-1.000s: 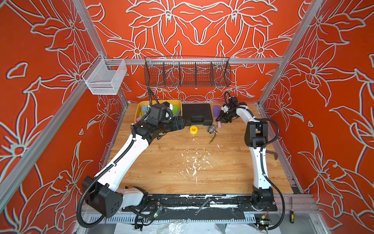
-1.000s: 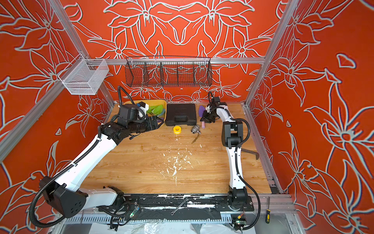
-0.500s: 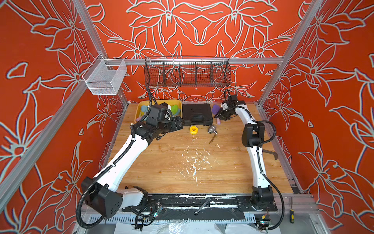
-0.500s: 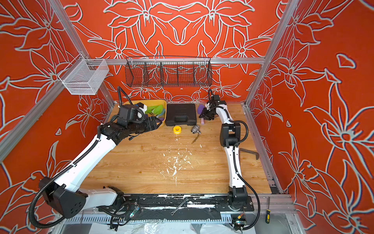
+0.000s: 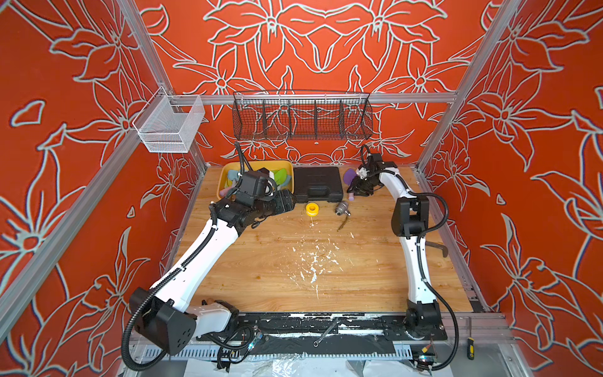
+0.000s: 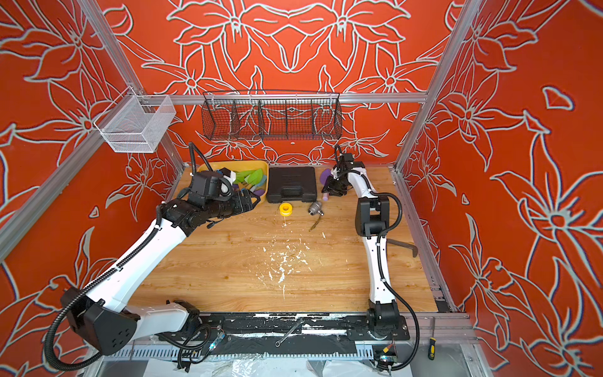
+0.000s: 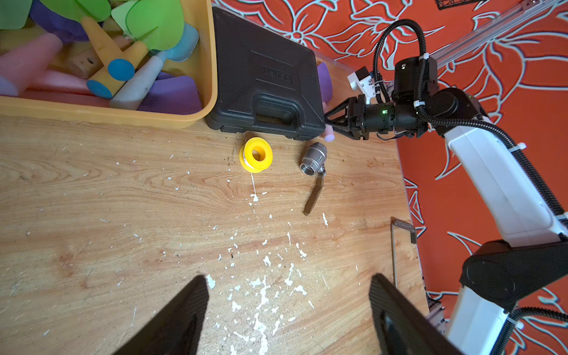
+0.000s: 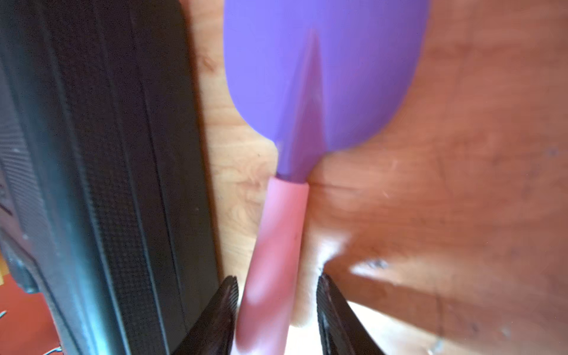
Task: Take the shovel out of the storage box
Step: Place the shovel at the center of the board.
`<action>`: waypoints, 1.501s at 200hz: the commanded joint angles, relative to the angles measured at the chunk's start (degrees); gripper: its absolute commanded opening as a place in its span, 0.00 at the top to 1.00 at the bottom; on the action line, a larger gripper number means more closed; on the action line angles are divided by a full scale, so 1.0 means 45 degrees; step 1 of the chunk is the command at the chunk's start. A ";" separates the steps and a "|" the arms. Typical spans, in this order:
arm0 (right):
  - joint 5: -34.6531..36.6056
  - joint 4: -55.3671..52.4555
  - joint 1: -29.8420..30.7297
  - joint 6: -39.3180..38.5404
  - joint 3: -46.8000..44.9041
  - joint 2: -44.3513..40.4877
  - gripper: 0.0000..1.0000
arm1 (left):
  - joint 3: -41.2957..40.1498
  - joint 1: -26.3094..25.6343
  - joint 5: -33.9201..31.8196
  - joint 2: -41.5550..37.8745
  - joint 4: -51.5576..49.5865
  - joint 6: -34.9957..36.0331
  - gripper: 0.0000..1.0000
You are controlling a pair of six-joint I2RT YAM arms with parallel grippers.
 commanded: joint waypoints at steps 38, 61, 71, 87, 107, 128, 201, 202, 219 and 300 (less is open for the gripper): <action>0.0175 -0.0723 0.0016 -0.0170 -0.0302 -0.1078 0.41 | 0.0285 0.0117 -0.0269 0.0228 0.0166 -0.0143 0.17; -0.0238 -0.1003 0.0021 -0.0152 -0.0428 -0.1944 0.32 | 0.0949 0.0318 -0.1205 0.0909 -0.0607 -0.0318 0.17; -0.0439 -0.1158 0.0017 -0.0117 -0.0747 -0.2524 0.30 | 0.1367 0.0544 -0.1678 0.1374 -0.1122 -0.0448 0.17; -0.1028 -0.0702 0.0058 0.0148 -0.2402 -0.4031 0.29 | 0.2326 0.1094 -0.2023 0.2466 -0.2055 -0.0370 0.17; -0.1478 0.0612 0.0201 0.0486 -0.5333 -0.6554 0.26 | 0.4225 0.1839 -0.1974 0.4287 -0.3617 0.0117 0.18; -0.1751 0.0974 0.0428 0.0631 -0.7307 -0.8608 0.25 | 0.6431 0.2569 -0.1672 0.6510 -0.5100 0.0109 0.21; -0.1691 0.0682 0.1891 0.0706 -0.9083 -1.0806 0.25 | 1.4513 0.3105 -0.2348 1.3493 -0.8130 -0.0172 0.26; -0.1689 0.0688 0.1904 0.0707 -0.9076 -1.0812 0.25 | 1.4557 0.3116 -0.2358 1.3561 -0.8168 -0.0182 0.26; -0.1609 0.0582 0.2146 0.0684 -0.9010 -1.0866 0.26 | 1.5701 0.3306 -0.2541 1.4545 -0.8737 -0.0475 0.28; -0.1248 0.0423 0.2427 0.0587 -0.9859 -1.1441 0.28 | 1.5739 0.3723 -0.1899 1.5767 -0.7396 -0.0515 0.37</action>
